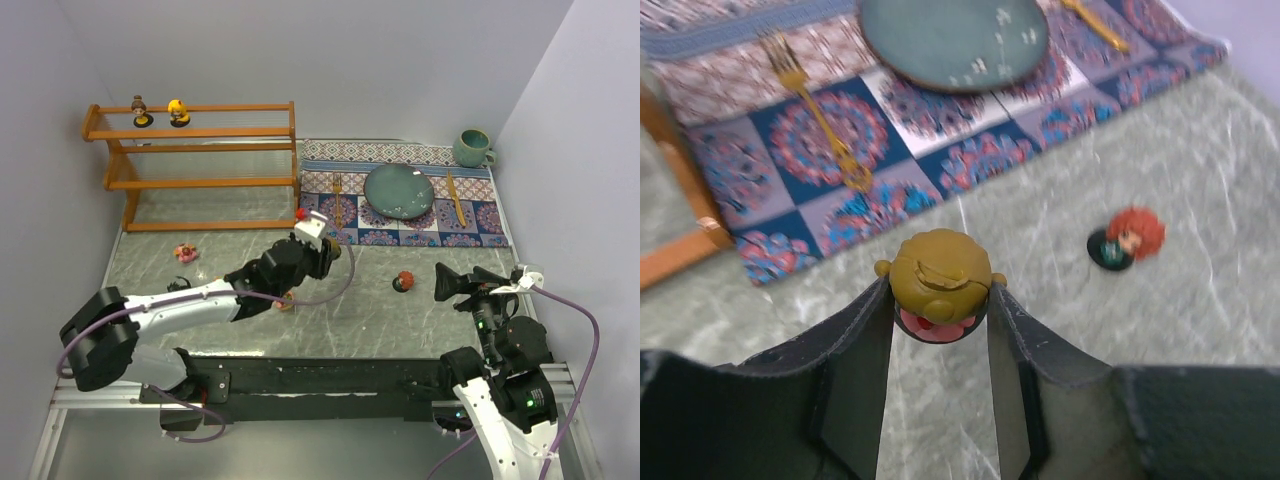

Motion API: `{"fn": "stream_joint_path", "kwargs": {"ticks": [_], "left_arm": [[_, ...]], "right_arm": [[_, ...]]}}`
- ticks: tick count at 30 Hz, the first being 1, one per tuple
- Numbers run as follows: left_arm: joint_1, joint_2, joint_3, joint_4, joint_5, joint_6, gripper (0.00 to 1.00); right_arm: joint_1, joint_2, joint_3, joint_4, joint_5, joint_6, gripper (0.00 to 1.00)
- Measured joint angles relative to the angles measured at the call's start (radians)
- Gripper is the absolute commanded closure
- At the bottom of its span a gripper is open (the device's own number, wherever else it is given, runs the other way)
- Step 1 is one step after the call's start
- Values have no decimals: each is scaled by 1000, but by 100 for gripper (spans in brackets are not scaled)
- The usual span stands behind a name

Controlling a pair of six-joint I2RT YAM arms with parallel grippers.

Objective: Place and organize the plastic toys onto the shelf

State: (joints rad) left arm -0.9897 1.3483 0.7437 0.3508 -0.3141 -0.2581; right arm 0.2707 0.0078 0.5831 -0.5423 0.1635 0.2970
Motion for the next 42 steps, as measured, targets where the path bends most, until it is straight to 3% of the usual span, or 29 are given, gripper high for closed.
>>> {"fn": "stream_joint_path", "kwargs": {"ticks": [11, 18, 29, 42], "left_arm": [[50, -22, 393, -425, -192, -29, 60], [176, -15, 640, -613, -241, -32, 58], [410, 94, 871, -702, -257, 14, 57], [639, 284, 1025, -723, -148, 77, 58]], "right_arm": [[0, 0, 0, 0, 0, 0, 0], [0, 0, 0, 0, 0, 0, 0], [0, 0, 0, 0, 0, 0, 0], [0, 0, 0, 0, 0, 0, 0]]}}
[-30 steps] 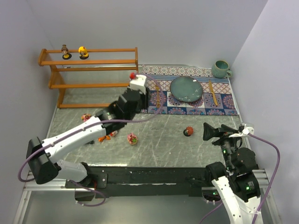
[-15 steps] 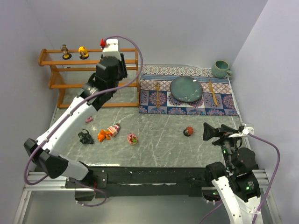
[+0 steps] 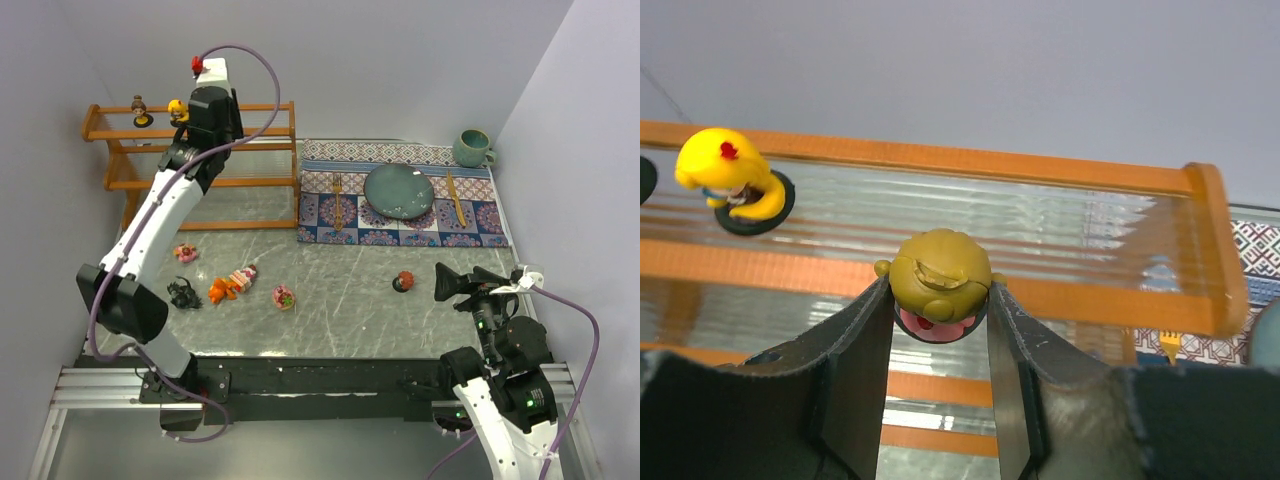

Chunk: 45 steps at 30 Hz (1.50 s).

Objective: Place and organize the plastic toys onto the shelf

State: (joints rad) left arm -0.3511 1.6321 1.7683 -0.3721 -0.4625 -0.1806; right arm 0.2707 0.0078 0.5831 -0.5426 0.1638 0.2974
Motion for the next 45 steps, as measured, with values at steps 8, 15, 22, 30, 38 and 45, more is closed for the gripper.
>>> {"fn": "stream_joint_path", "kwargs": {"ticks": [8, 15, 22, 30, 38, 45], "left_arm": [[85, 86, 69, 5, 78, 13, 58], [130, 142, 108, 8, 133, 21, 57], [156, 178, 127, 16, 181, 22, 57], [169, 185, 134, 19, 206, 21, 53], [169, 200, 146, 13, 237, 12, 45], [169, 200, 145, 9, 254, 3, 38]], "right_arm": [[0, 0, 0, 0, 3, 0, 0], [0, 0, 0, -1, 7, 0, 0], [0, 0, 0, -1, 11, 0, 0], [0, 0, 0, -2, 12, 0, 0], [0, 0, 0, -2, 11, 0, 0], [0, 0, 0, -2, 11, 0, 0]]}}
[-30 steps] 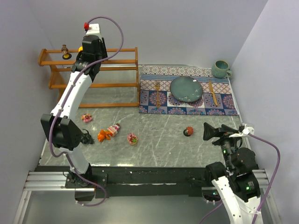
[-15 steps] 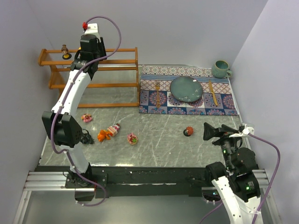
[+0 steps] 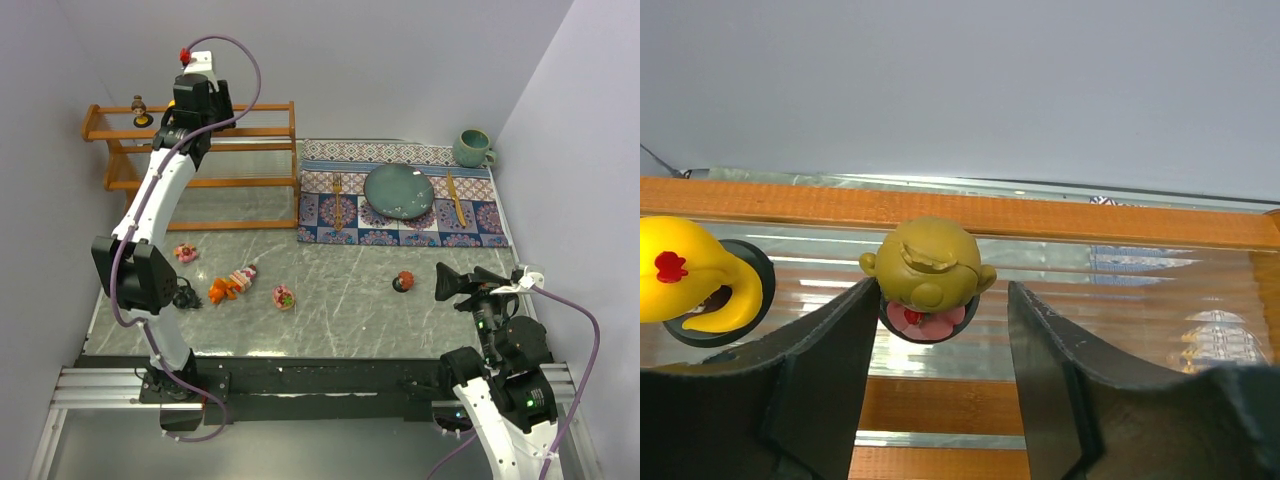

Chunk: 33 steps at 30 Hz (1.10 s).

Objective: Place and organize the plastic toys onto the shelf

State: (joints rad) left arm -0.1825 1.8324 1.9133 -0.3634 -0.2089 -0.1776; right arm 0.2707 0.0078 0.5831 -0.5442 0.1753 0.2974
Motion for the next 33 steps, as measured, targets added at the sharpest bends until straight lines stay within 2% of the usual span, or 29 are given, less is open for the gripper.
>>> {"fn": "stream_joint_path", "kwargs": {"ticks": [10, 18, 21, 26, 33], "left_arm": [[0, -21, -6, -9, 3, -15, 14], [-37, -205, -145, 23, 29, -61, 3], [-110, -304, -241, 73, 36, -74, 1], [-292, -445, -454, 197, 67, -76, 1], [-528, -476, -702, 362, 113, -67, 3]], "right_arm": [[0, 0, 0, 0, 0, 0, 0], [0, 0, 0, 0, 0, 0, 0], [0, 0, 0, 0, 0, 0, 0], [0, 0, 0, 0, 5, 0, 0], [0, 0, 0, 0, 8, 0, 0]]}}
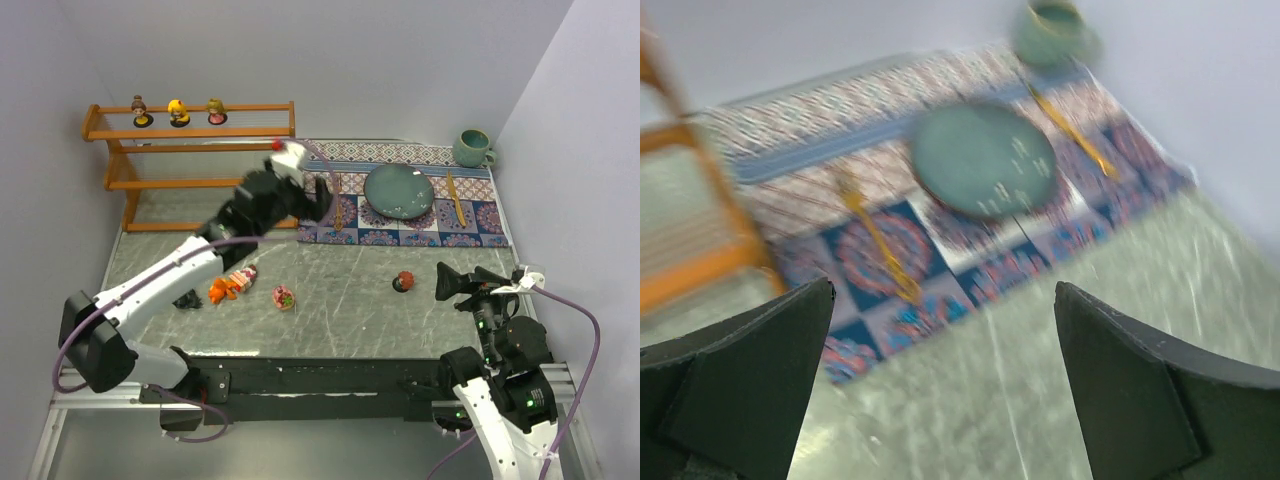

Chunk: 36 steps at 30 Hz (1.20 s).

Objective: Place and organize the plastic toys onto the shelf

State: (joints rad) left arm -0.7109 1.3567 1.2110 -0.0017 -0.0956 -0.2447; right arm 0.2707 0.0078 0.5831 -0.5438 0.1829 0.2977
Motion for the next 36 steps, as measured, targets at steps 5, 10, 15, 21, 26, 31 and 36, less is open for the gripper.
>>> {"fn": "stream_joint_path", "kwargs": {"ticks": [5, 10, 15, 21, 26, 31, 36], "left_arm": [[-146, 50, -151, 137, 56, 50, 3], [-219, 173, -242, 301, 146, 88, 3], [-276, 331, -248, 436, 235, 128, 1], [-323, 498, -238, 555, 319, 161, 1], [-337, 590, -225, 645, 341, 203, 3], [-338, 673, -170, 717, 348, 246, 6], [-338, 755, -97, 763, 353, 256, 11]], "right_arm": [[0, 0, 0, 0, 13, 0, 0], [0, 0, 0, -1, 26, 1, 0], [0, 0, 0, -2, 32, 1, 0], [0, 0, 0, -3, 33, 1, 0], [0, 0, 0, -2, 33, 1, 0], [0, 0, 0, -2, 33, 1, 0], [0, 0, 0, -2, 32, 1, 0]]}}
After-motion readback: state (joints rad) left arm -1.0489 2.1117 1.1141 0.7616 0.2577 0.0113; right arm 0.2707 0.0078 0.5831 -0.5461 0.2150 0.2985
